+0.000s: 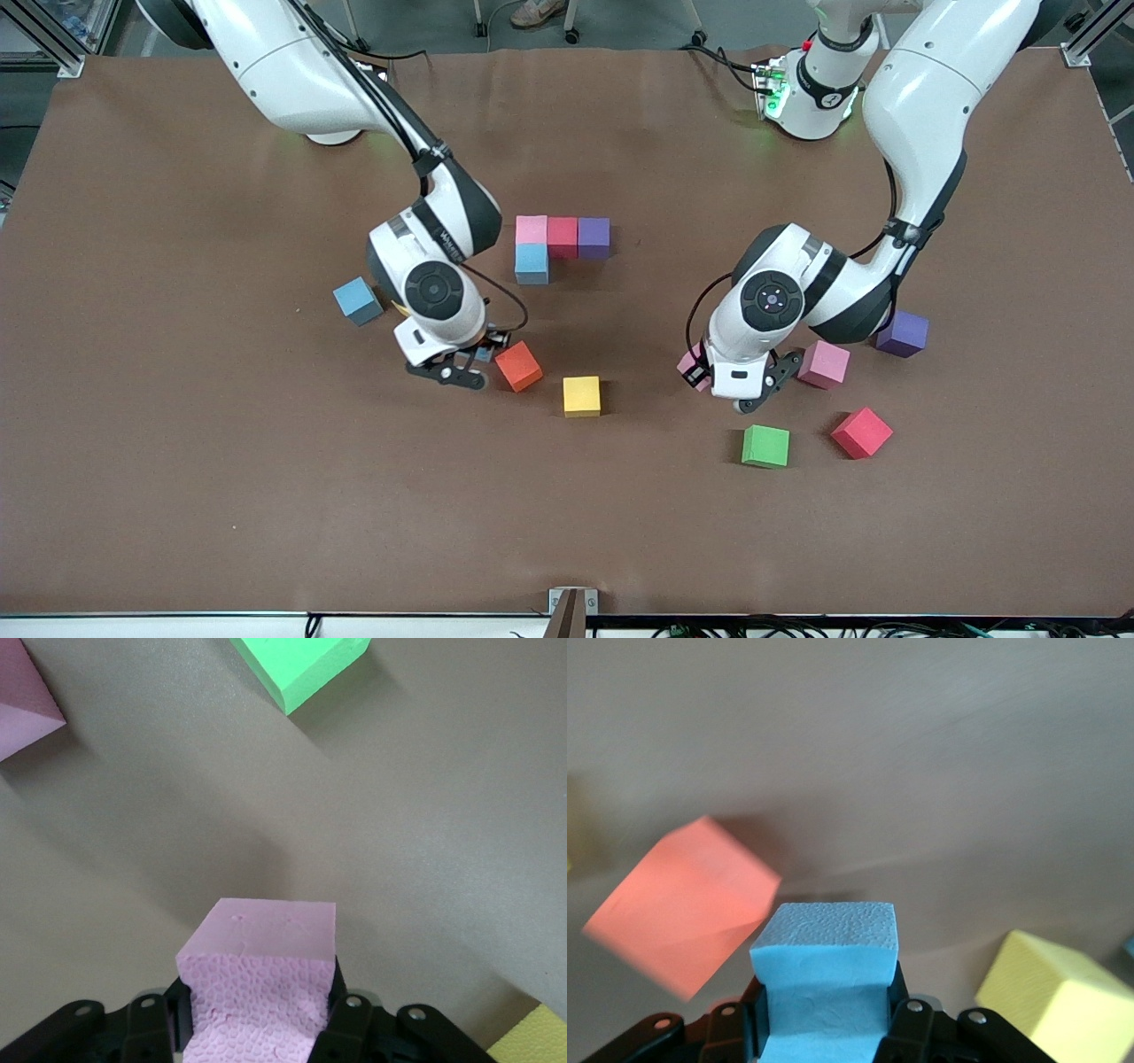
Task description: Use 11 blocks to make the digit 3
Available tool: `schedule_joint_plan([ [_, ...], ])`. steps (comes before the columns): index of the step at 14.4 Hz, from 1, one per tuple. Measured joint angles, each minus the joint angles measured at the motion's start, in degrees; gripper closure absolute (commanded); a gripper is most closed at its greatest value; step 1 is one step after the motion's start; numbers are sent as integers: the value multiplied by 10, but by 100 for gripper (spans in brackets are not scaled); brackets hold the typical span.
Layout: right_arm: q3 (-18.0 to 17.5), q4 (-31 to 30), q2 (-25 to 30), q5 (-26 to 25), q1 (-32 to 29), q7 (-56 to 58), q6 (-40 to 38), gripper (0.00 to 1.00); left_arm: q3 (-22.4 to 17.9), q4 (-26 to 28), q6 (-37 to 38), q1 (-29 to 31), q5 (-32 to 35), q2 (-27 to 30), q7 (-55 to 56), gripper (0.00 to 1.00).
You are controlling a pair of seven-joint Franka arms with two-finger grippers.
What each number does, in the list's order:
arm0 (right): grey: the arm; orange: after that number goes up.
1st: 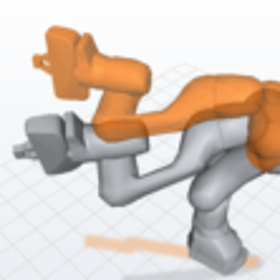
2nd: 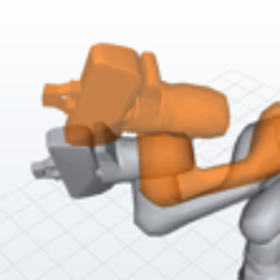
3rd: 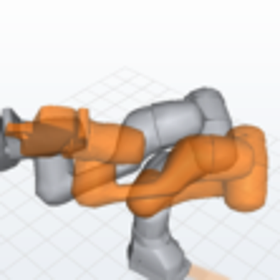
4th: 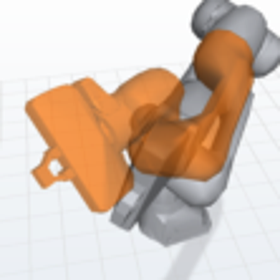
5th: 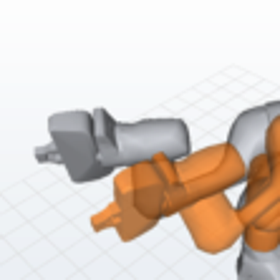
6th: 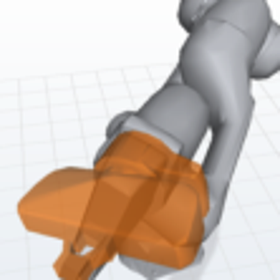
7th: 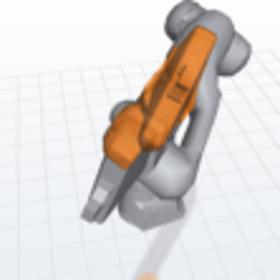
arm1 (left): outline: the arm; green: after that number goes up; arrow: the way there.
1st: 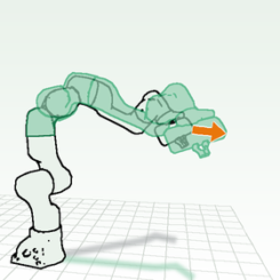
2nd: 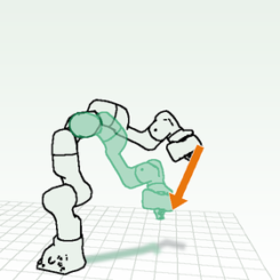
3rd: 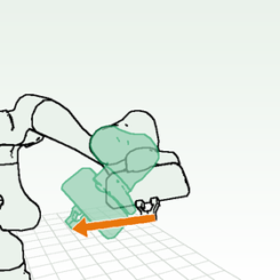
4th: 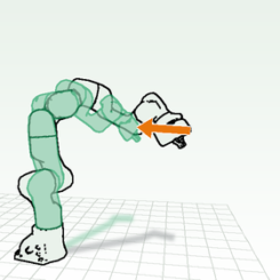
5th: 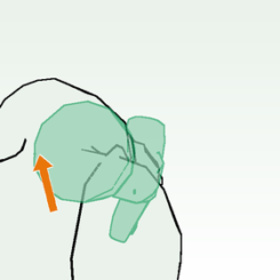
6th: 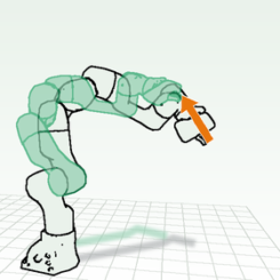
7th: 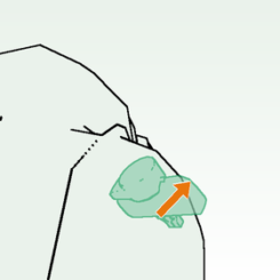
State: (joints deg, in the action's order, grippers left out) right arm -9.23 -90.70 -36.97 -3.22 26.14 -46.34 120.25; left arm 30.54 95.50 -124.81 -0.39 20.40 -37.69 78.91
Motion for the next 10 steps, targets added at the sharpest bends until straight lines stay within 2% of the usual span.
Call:
schedule_joint_plan([
  [10, -27, -106, 9, 0, 25, 26, 172, 100, 0, 0, 0, -1, 0, 0, 0, 88],
])
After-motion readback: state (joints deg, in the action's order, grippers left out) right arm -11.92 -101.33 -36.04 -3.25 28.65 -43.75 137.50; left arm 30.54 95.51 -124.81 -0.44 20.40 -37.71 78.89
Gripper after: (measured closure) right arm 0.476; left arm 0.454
